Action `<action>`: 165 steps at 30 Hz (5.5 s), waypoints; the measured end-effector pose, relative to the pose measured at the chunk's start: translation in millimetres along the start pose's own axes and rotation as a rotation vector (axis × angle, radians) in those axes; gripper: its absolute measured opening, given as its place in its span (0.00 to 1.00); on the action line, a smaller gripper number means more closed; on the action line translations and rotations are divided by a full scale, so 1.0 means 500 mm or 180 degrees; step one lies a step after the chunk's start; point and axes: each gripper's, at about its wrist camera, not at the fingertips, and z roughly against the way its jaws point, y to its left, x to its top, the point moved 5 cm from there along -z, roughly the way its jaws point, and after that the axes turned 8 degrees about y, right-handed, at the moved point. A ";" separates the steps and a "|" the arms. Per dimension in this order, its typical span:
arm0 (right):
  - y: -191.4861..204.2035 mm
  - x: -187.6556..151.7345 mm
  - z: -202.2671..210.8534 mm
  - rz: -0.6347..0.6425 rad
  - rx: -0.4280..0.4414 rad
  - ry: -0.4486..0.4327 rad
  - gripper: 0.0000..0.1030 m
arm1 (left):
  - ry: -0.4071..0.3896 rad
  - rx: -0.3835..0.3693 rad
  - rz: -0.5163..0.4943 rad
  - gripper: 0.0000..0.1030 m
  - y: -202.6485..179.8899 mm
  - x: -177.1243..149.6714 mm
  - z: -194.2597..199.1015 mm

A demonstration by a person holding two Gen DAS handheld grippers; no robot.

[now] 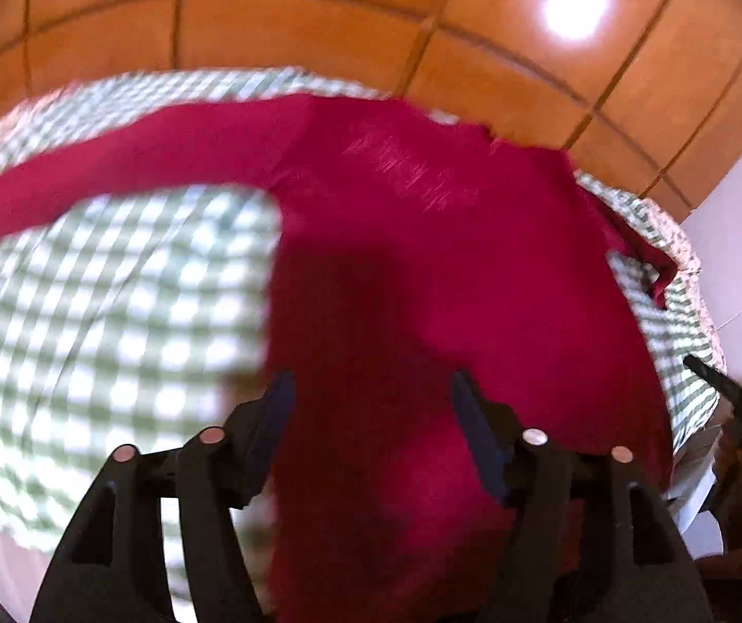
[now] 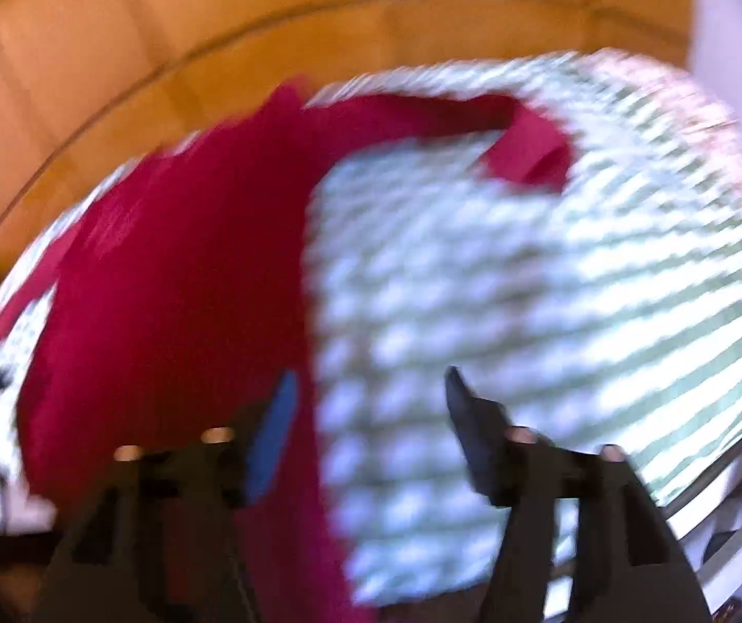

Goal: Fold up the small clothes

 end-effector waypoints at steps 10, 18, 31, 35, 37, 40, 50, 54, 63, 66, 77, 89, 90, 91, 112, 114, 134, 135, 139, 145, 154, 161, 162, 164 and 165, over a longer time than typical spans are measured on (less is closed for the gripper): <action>-0.138 0.214 -0.170 -0.0480 -0.0903 -0.0172 0.41 | 0.0315 -0.0009 -0.0297 0.67 -0.139 0.055 -0.127; -0.249 0.295 -0.069 -0.0208 -0.1877 -0.0495 0.05 | 0.0414 -0.0023 -0.0530 0.68 -0.184 0.069 -0.179; -0.520 0.436 -0.032 -0.1505 -0.1851 -0.0683 0.65 | 0.0472 -0.0012 -0.0571 0.69 -0.218 0.074 -0.200; -0.531 0.361 -0.079 -0.1826 -0.1188 -0.0558 0.64 | 0.0473 -0.0022 -0.0521 0.73 -0.220 0.072 -0.212; -0.512 0.333 -0.116 -0.1833 -0.0874 -0.0455 0.59 | 0.0484 -0.0004 -0.0523 0.74 -0.224 0.071 -0.220; -0.471 0.314 -0.192 -0.1812 -0.0434 -0.0313 0.54 | 0.0492 0.0031 -0.0545 0.75 -0.231 0.071 -0.224; -0.459 0.436 -0.295 -0.1910 -0.0540 -0.0209 0.07 | 0.0487 0.0112 -0.0570 0.82 -0.241 0.067 -0.239; -0.474 0.441 -0.255 -0.1665 -0.0970 -0.0290 0.05 | 0.0487 0.0095 -0.0587 0.84 -0.242 0.067 -0.243; -0.490 0.424 -0.230 -0.1794 -0.1034 -0.0318 0.05 | 0.0443 -0.0037 -0.0539 0.85 -0.229 0.081 -0.222; -0.437 0.453 -0.179 -0.1621 -0.0897 -0.0507 0.05 | 0.0344 -0.0039 -0.0390 0.85 -0.201 0.093 -0.204; 0.056 0.528 -0.053 -0.0168 0.0336 -0.0864 0.04 | 0.0178 -0.0121 0.0311 0.82 -0.073 0.135 -0.158; 0.570 0.397 -0.139 0.1015 0.1585 -0.0108 0.49 | 0.0024 -0.0627 0.0659 0.79 -0.022 0.196 -0.147; 0.561 0.396 -0.131 0.0939 0.1616 -0.0141 0.50 | 0.0027 -0.0678 0.0694 0.77 -0.016 0.204 -0.152; 0.545 0.395 -0.125 0.0900 0.1609 -0.0173 0.50 | 0.0026 -0.0722 0.0730 0.75 -0.012 0.212 -0.158; 0.159 0.269 -0.234 -0.0604 0.1507 0.0220 0.70 | -0.0169 -0.0744 0.0704 0.04 -0.039 0.395 -0.190; 0.152 0.302 -0.247 -0.0780 0.1465 0.0029 0.70 | -0.0272 -0.0576 0.0670 0.04 -0.024 0.402 -0.168; 0.298 0.333 -0.288 0.0422 0.0352 0.0156 0.70 | -0.0212 0.0131 0.0637 0.56 0.041 0.345 -0.219; 0.298 0.324 -0.318 0.0463 0.0214 0.0221 0.71 | -0.0248 0.0110 0.0671 0.57 0.048 0.339 -0.207; 0.329 0.306 -0.326 0.0717 -0.0153 -0.0095 0.79 | -0.0380 -0.0044 0.0978 0.58 0.105 0.300 -0.161; 0.328 0.315 -0.304 0.0600 -0.0155 -0.0139 0.80 | -0.0685 -0.0062 0.1503 0.58 0.225 0.216 -0.076; 0.386 0.190 -0.262 0.0851 0.0006 -0.0099 0.88 | -0.0995 0.0012 0.2648 0.56 0.497 0.049 0.045; 0.380 0.179 -0.277 0.0773 -0.0075 -0.0076 0.95 | -0.1366 -0.0198 0.3508 0.48 0.677 -0.024 0.107; 0.378 0.178 -0.276 0.0776 -0.0078 -0.0079 0.95 | -0.1405 -0.0252 0.3596 0.48 0.697 -0.026 0.108; 0.380 0.179 -0.279 0.0789 -0.0100 -0.0083 0.96 | -0.1393 -0.0269 0.3694 0.48 0.726 -0.026 0.098; 0.380 0.180 -0.281 0.0794 -0.0113 -0.0084 0.96 | -0.1383 -0.0259 0.3745 0.48 0.736 -0.024 0.089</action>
